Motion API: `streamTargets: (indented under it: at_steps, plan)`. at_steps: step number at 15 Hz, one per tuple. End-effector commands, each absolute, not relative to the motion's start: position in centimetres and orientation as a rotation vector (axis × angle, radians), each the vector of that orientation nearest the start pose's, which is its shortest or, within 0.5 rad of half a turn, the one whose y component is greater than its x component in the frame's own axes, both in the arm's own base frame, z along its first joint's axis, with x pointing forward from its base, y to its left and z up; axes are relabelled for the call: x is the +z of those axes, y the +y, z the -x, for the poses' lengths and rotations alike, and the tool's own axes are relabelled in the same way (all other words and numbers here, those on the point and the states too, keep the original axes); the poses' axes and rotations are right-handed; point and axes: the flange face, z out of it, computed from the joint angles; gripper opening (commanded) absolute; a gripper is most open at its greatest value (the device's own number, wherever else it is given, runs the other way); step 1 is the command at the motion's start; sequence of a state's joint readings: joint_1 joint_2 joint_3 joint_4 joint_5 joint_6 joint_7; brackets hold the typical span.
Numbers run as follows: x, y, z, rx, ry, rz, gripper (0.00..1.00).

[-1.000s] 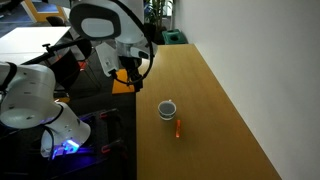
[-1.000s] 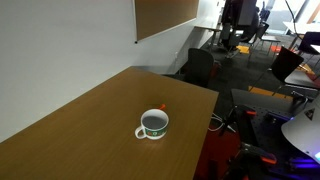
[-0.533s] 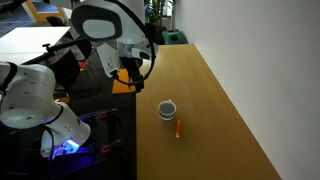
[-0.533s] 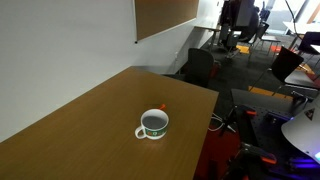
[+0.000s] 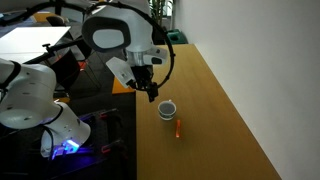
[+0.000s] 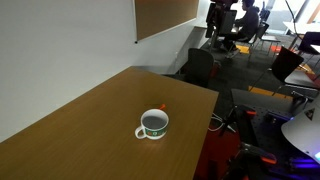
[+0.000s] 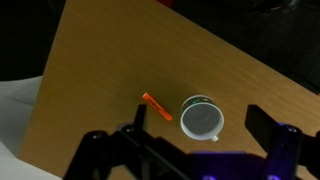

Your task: Pick up the marker and put it in the cup

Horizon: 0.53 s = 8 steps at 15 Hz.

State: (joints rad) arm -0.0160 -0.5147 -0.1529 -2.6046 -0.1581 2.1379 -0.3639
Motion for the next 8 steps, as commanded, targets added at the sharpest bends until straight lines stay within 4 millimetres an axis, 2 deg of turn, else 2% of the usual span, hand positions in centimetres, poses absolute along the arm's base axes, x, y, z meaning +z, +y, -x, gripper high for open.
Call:
streamTargets:
  at_steps: [1, 4, 8]
  plan:
    - [40.9, -9.7, -39.7, -0.113, -0.626, 3.221, 1.00]
    - [39.0, -11.7, -41.4, -0.175, -0.807, 3.212, 1.00]
    - [36.1, -14.1, -43.0, -0.225, -1.124, 3.111, 1.00]
